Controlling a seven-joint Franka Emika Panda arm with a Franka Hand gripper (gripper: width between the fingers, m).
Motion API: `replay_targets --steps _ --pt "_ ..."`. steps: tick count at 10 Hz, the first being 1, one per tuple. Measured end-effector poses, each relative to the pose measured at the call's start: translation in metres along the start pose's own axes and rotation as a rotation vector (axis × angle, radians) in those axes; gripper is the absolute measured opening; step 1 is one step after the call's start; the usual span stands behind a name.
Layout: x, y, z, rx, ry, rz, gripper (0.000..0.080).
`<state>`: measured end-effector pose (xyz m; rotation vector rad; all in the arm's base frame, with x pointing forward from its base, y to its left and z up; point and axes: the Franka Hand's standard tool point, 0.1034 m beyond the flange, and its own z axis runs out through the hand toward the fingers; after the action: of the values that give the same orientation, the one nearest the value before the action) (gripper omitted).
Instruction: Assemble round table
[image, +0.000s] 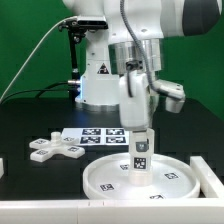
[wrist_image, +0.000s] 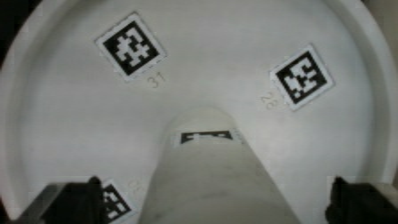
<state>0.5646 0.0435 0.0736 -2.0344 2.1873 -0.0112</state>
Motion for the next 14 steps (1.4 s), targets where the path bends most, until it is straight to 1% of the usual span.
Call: replay_targets --steps 1,2,4,6,7,8,9,12,14 --pt "-0.004 0.002 0.0 -0.021 -0.001 -0.175 0.0641" --pt "-0.006 0.004 0.0 -0.031 -0.006 -0.264 0.0647" --pt "-0.005 0.004 0.001 -0.029 -0.006 -0.367 0.0649" --pt "-0.003 0.003 0.001 -0.032 -0.006 -0.558 0.0649" --pt "-0.001 0.003 0.001 -0.049 0.011 -0.785 0.0649" --pt "0.0 0.003 0.002 -0.055 0.023 -0.922 0.0649" --pt "0.0 0.004 0.003 -0.053 0.027 -0.97 0.0649" --pt "0.002 0.003 0.003 -0.059 0.025 -1.169 0.0649" --pt "0.006 0.003 0.001 -0.081 0.036 -1.509 0.0649"
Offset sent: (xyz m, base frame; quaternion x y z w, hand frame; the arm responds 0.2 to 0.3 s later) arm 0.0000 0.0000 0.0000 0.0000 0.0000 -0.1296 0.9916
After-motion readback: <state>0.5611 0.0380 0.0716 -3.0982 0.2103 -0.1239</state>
